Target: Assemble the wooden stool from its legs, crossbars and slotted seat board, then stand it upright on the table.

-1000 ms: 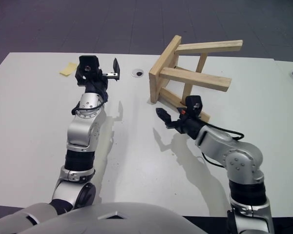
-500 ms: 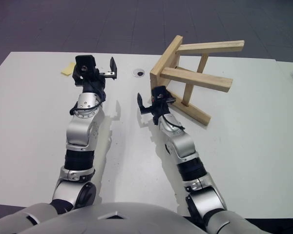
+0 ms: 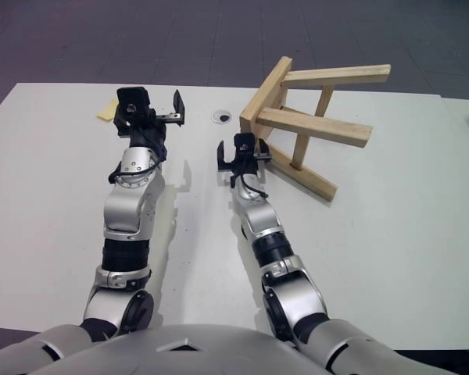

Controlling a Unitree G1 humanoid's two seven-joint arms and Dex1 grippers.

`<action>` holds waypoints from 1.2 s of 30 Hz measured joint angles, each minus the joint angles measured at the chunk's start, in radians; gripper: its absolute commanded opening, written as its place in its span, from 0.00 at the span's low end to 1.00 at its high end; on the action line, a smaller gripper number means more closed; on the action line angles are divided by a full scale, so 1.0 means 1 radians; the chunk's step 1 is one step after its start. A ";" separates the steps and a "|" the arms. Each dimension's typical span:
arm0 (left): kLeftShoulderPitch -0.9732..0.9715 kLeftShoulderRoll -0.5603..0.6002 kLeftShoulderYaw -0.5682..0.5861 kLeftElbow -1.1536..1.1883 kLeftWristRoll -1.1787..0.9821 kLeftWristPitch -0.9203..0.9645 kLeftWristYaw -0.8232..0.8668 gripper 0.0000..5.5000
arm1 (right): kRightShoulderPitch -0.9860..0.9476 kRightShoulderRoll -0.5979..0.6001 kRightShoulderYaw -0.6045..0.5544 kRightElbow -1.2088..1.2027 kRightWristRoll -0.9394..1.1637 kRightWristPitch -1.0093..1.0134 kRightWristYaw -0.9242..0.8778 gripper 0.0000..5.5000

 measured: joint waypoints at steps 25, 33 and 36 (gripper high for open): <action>0.000 -0.004 0.000 0.015 0.000 0.000 0.005 0.98 | -0.011 0.026 -0.072 0.048 -0.095 -0.033 -0.041 0.27; 0.000 -0.005 -0.001 0.023 0.000 0.000 0.005 0.98 | 0.012 0.030 -0.127 -0.014 -0.037 -0.030 0.051 0.24; 0.000 -0.005 -0.001 0.027 0.000 0.000 0.006 0.98 | 0.029 0.033 -0.163 -0.119 0.016 0.024 0.102 0.24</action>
